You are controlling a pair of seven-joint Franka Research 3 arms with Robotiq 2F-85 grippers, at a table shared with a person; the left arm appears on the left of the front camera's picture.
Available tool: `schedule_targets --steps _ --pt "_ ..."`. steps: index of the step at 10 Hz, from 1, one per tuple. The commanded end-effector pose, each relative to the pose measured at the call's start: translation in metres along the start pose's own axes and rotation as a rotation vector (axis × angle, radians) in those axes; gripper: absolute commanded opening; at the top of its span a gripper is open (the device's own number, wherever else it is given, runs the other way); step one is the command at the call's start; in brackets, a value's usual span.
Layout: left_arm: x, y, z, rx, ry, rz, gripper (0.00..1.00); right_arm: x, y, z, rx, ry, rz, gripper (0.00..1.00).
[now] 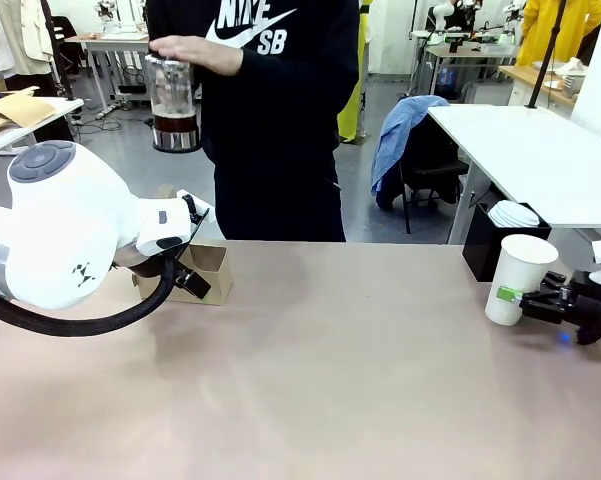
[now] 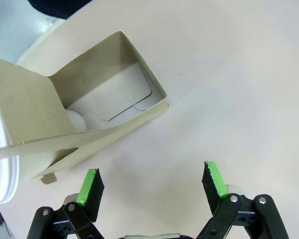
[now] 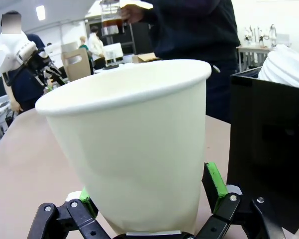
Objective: Pour a drink into a cup and package it in a carrier.
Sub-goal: Pick up the 600 ml Paper Cup and place it in the middle top area of the table.
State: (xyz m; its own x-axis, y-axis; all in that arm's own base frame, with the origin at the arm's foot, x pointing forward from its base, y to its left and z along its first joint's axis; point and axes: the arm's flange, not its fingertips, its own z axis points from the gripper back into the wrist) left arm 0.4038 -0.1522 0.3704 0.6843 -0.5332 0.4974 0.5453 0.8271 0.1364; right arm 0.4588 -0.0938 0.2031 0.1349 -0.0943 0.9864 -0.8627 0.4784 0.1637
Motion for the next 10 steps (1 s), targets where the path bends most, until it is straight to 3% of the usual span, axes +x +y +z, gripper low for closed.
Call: schedule_targets --steps 1,2,7,10 --pt "0.0 0.0 0.0 -0.001 0.0 0.0 1.0 -0.001 -0.006 -0.005 -0.008 -0.055 -0.007 0.93" --pt "0.0 0.0 0.0 -0.001 0.0 0.0 1.0 0.0 -0.011 -0.002 0.008 -0.04 -0.031 0.8" --pt "0.0 0.0 0.0 -0.001 0.0 0.0 1.0 -0.004 -0.004 -0.001 0.007 -0.019 -0.008 0.8" --pt "0.0 0.0 0.0 -0.001 0.0 0.0 1.0 0.042 0.042 -0.004 -0.011 -0.004 0.037 0.8"
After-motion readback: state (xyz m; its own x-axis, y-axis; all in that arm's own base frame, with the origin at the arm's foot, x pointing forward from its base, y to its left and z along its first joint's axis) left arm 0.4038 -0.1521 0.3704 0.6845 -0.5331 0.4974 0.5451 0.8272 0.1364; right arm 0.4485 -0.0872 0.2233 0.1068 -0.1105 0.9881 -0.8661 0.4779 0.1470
